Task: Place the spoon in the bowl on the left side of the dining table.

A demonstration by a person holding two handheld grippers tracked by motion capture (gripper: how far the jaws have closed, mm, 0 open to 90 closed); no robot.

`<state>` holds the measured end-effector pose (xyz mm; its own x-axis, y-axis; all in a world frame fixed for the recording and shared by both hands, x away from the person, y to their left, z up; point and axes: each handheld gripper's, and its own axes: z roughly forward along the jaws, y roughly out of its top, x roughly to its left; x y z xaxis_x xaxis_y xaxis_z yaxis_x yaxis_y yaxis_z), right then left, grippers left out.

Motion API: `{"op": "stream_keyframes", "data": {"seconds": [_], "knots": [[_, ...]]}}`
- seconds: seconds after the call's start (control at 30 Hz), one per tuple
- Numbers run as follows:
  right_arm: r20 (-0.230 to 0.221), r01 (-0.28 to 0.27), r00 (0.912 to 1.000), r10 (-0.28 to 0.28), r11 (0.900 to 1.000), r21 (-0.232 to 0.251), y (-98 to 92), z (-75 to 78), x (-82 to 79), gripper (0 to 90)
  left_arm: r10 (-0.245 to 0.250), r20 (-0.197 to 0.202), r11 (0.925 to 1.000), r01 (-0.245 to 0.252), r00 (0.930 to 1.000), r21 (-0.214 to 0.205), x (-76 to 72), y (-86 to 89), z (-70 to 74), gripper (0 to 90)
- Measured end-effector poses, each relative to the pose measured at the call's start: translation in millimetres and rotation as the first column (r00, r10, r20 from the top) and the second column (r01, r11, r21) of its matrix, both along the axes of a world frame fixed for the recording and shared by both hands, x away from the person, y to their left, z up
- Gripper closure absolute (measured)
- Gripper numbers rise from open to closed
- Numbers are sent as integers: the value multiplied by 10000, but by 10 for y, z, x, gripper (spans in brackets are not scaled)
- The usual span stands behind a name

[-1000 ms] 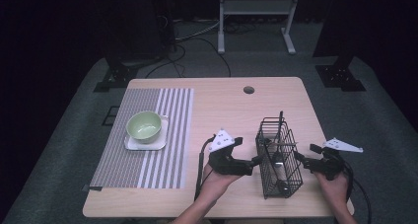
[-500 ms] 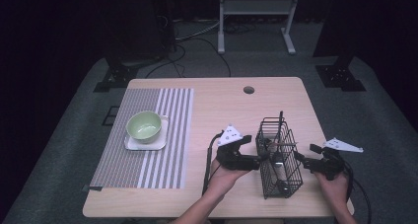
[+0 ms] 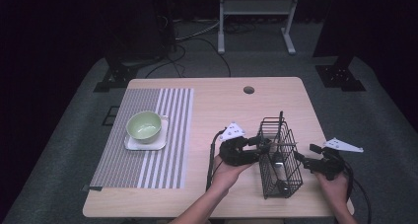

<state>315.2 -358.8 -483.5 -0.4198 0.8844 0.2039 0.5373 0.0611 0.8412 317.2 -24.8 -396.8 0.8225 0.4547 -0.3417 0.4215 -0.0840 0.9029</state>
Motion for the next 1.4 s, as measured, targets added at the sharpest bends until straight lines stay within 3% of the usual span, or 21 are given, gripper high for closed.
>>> {"op": "stream_keyframes", "data": {"seconds": [0.27,0.5,0.93,1.03,1.4], "knots": [[11,-14,10000,14,10000,50,-4,-1,0,160,-479,81,9988,480,9988,-64,4,-41,3,734],[37,-16,10000,15,10000,90,-10,-1,1,161,-546,72,9982,548,9985,-247,-6,-16,-13,835],[-10,-23,10000,24,10000,84,-10,-2,5,161,-813,63,9926,815,9967,-900,-101,-25,66,894],[33,-14,10000,14,10000,95,-11,-2,5,161,-734,264,9929,755,9970,-916,-134,-25,125,895],[23,26,10000,-26,10000,77,-11,-2,7,160,-431,345,9897,473,9985,-1350,-153,62,261,895]]}}
